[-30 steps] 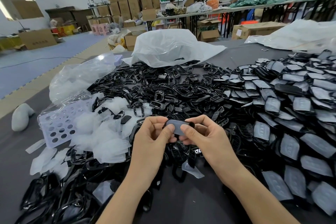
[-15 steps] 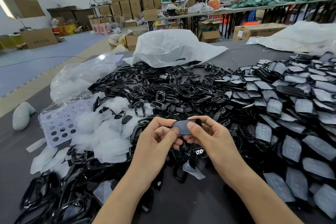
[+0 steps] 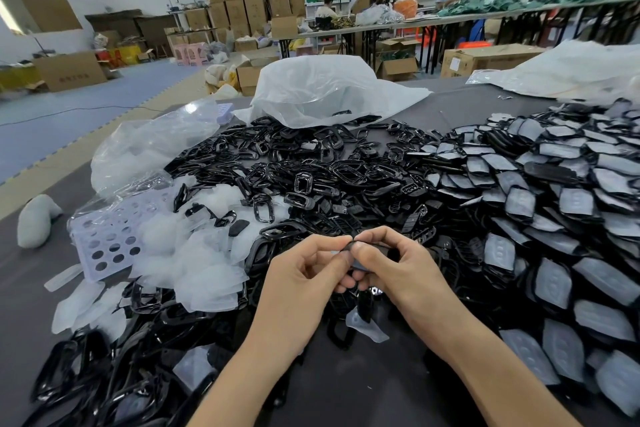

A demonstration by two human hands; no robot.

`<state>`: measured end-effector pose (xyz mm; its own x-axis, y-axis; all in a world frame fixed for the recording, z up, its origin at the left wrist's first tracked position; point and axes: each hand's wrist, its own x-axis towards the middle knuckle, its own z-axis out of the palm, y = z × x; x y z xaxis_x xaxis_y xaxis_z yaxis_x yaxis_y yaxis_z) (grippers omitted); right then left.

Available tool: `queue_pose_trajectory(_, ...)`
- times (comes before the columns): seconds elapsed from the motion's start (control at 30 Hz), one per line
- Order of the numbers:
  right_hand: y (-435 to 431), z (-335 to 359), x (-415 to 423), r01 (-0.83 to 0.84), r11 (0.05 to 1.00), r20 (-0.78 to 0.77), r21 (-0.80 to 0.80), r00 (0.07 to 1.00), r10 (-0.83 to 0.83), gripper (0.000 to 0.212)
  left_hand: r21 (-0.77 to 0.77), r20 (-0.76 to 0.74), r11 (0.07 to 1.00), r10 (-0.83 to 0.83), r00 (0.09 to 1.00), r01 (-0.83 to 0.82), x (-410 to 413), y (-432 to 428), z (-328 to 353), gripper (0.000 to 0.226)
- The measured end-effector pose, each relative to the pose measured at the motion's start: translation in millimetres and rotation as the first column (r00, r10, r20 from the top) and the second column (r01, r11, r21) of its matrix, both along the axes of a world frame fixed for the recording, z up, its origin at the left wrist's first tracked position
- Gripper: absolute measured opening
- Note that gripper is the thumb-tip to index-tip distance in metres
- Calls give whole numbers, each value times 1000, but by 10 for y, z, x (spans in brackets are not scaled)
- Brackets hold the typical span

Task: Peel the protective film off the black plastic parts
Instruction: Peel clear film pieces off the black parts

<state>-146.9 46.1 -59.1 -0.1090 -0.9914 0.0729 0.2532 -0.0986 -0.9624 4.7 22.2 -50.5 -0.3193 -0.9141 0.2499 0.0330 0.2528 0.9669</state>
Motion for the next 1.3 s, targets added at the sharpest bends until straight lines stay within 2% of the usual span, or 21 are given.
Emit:
queue_pose_trajectory(0.1, 0, -12, -24, -1, 1000, -17, -7, 1000, 1, 11, -46, 41, 999, -1, 999, 3, -6, 13, -1, 24)
queue_pose_trajectory(0.17, 1, -1, -42, 5, 1000, -35, -12, 999, -6, 5, -106, 107, 994, 8, 994, 3, -2, 30, -9, 31)
queue_pose_trajectory(0.27, 5, 32, -74, 23, 1000, -81, -16, 996, -24, 8, -235, 196, 972, 50, 979, -2, -3, 58, -20, 32)
queue_pose_trajectory(0.33, 7, 53, -87, 50, 999, -55, -22, 997, -51, 16, -411, 286, 911, 158, 945, -28, 11, 72, -30, 30)
queue_pose_trajectory(0.4, -2, 47, -94, 88, 996, 10, -21, 996, -88, 29, -574, 381, 819, 237, 894, 28, 20, 86, -40, 30)
queue_pose_trajectory(0.47, -11, 14, -82, 124, 992, 64, -1, 990, -124, 39, -657, 485, 740, 270, 832, 143, -1, 123, -59, 31)
queue_pose_trajectory(0.53, -12, -11, -60, 148, 989, 97, 22, 984, -150, 38, -686, 550, 686, 269, 791, 243, -61, 170, -86, 28)
queue_pose_trajectory(0.6, -14, -17, -57, 156, 987, 123, 32, 980, -159, 38, -673, 577, 681, 237, 782, 290, -119, 210, -105, 26)
queue_pose_trajectory(0.7, -26, 17, -96, 164, 986, 173, 20, 971, -165, 40, -626, 551, 733, 171, 817, 268, -123, 208, -110, 32)
queue_pose_trajectory(0.77, -35, 27, -117, 158, 987, 191, 2, 969, -155, 39, -595, 448, 782, 132, 884, 184, -83, 197, -93, 34)
queue_pose_trajectory(0.83, -31, 31, -110, 147, 989, 157, -7, 977, -144, 37, -536, 302, 844, 159, 940, 30, -53, 163, -71, 30)
queue_pose_trajectory(0.93, -2, 45, -78, 127, 992, 138, -5, 982, -125, 34, -312, 180, 939, 208, 962, -145, -55, 88, -62, 25)
queue_pose_trajectory(1.03, 22, 47, -22, 87, 996, 107, 4, 990, -87, 34, -130, 120, 985, 132, 984, -116, -72, 57, -57, 19)
queue_pose_trajectory(1.13, 42, 29, 40, 52, 998, -3, -34, 999, -52, 28, -82, 101, 991, 116, 988, -108, -84, 34, -60, 18)
queue_pose_trajectory(1.23, 77, 21, 9, 60, 995, -280, -76, 957, -79, 13, -49, 68, 983, 182, 981, -179, -45, -27, -87, 19)
queue_pose_trajectory(1.3, 109, 6, -23, 18, 997, -442, -72, 896, -48, 15, -36, 62, 981, 194, 979, -192, -25, -45, -85, 17)
